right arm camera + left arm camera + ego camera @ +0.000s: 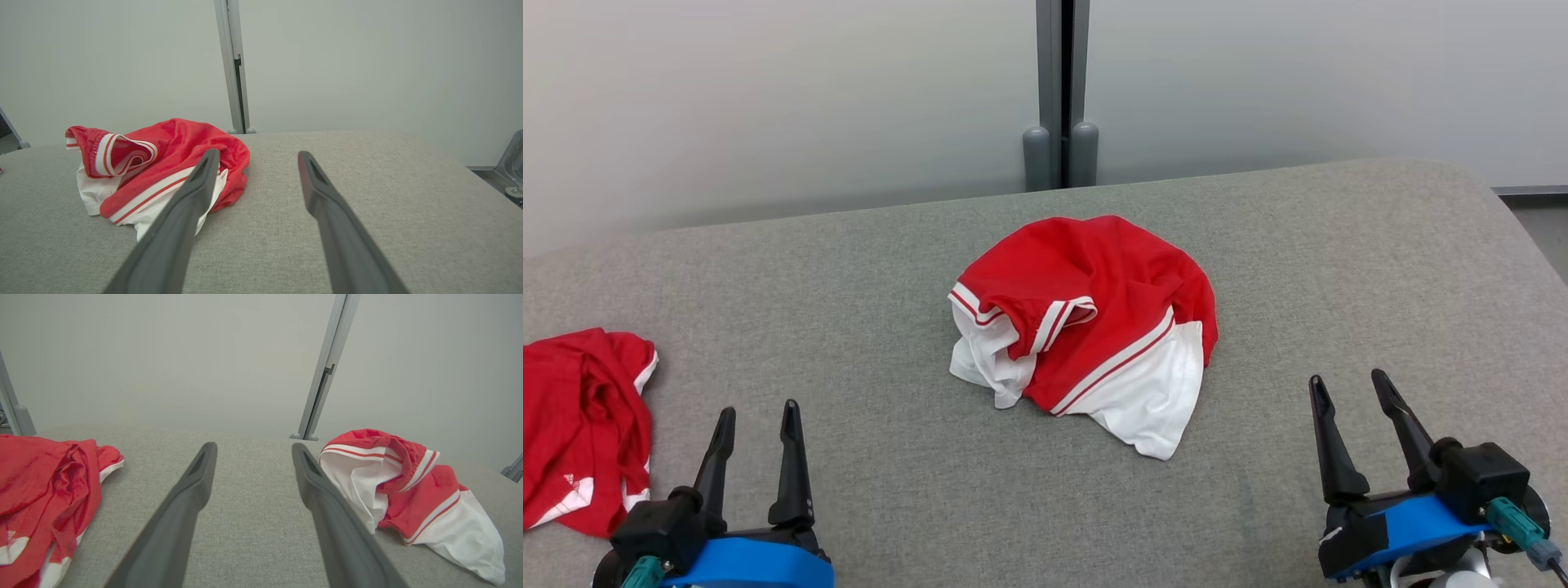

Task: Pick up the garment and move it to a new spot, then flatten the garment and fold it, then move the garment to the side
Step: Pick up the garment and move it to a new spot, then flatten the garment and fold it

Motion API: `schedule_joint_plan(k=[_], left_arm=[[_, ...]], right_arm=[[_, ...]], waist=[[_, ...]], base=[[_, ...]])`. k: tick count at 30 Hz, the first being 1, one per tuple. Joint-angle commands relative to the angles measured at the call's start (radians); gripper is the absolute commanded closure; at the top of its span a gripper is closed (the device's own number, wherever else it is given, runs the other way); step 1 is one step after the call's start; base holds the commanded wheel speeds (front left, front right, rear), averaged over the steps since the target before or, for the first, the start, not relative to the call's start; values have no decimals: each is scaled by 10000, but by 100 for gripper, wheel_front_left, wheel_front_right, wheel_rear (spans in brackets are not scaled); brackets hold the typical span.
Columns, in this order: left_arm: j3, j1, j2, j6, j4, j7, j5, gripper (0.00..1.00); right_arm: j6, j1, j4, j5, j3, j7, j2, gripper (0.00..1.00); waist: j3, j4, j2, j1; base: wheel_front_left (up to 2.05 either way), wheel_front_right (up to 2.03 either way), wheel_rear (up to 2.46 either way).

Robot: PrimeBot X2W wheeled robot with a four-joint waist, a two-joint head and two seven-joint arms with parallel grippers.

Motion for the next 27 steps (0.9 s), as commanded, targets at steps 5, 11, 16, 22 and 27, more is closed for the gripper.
schedule_joint_plan(k=[5,11,16,22,27], left_arm=[[134,247,-123,41,-91,-45,125,0],[94,130,-195,21,-6,-45,118,0],[1,27,-212,-27,45,-46,133,0],[-65,-142,-155,-26,-195,-8,141,0],[-227,-580,-159,-115,-364,107,198,0]], right_arm=[[5,153,-28,-3,-10,53,-32,0],[5,80,-49,61,82,42,-34,0],[5,-5,-93,-70,308,30,-32,0],[5,-776,-123,-376,1833,835,-28,0],[5,-2208,849,-821,3472,1955,-36,0]], waist=[[0,107,0,1],[39,149,0,1],[62,181,0,1],[372,313,0,1],[878,694,0,1]], base=[[0,0,0],[0,0,0],[0,0,0],[0,0,0],[0,0,0]])
